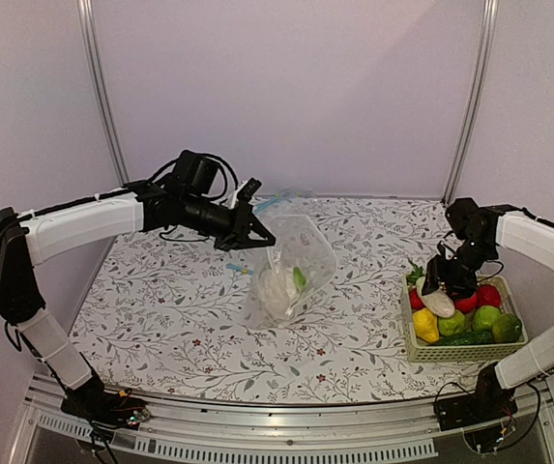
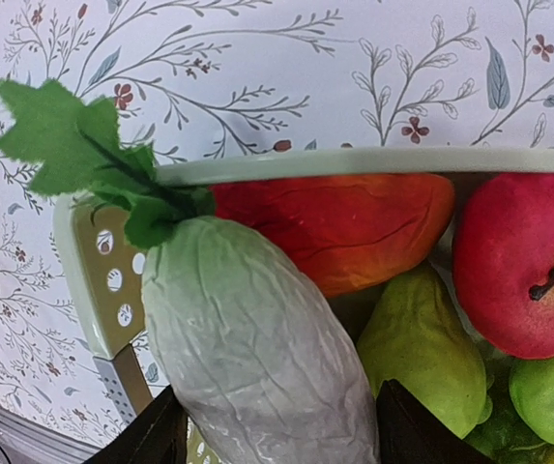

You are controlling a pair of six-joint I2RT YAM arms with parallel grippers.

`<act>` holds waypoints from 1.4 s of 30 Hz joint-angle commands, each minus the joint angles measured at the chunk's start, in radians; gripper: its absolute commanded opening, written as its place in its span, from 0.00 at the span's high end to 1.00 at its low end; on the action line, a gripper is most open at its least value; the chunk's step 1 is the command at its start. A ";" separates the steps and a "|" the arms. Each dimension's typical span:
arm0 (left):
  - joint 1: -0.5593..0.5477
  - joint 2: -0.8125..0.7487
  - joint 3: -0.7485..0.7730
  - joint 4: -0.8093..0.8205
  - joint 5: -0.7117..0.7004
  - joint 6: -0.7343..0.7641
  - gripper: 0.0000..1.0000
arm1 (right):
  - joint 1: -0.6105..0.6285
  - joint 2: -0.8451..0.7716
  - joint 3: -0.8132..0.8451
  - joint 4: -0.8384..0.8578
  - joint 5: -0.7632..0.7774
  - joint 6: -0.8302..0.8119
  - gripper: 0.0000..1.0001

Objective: Place the food in the zip-top bag and seal the zipper
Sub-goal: Pick up the fake vegetable from the bin, then place the fake vegetable in the zipper food storage bag.

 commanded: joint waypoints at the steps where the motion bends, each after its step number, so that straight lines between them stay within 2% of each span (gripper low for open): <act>1: 0.012 -0.006 0.013 0.006 0.002 0.001 1.00 | 0.019 0.007 0.013 0.007 0.012 -0.005 0.32; 9: 0.012 -0.012 0.010 0.004 0.001 0.000 1.00 | 0.028 0.070 0.022 0.039 0.015 -0.020 0.29; 13: 0.012 -0.016 0.005 0.004 -0.001 -0.001 1.00 | 0.033 0.082 0.024 0.044 0.018 -0.018 0.39; 18: 0.012 -0.022 0.002 0.001 -0.004 -0.002 1.00 | 0.033 0.027 0.057 -0.022 0.056 -0.022 0.46; 26: 0.012 -0.014 0.008 0.004 0.001 -0.002 1.00 | 0.047 -0.091 0.175 -0.152 0.018 -0.024 0.49; 30: 0.012 -0.010 0.008 0.011 0.001 -0.006 1.00 | 0.139 -0.132 0.266 -0.177 -0.003 0.000 0.49; 35: 0.011 -0.001 0.006 0.024 0.004 -0.014 1.00 | 0.312 -0.143 0.328 -0.051 -0.116 0.099 0.49; 42: 0.010 -0.004 0.009 0.022 0.003 -0.011 1.00 | 0.567 0.008 0.480 0.031 -0.118 0.169 0.50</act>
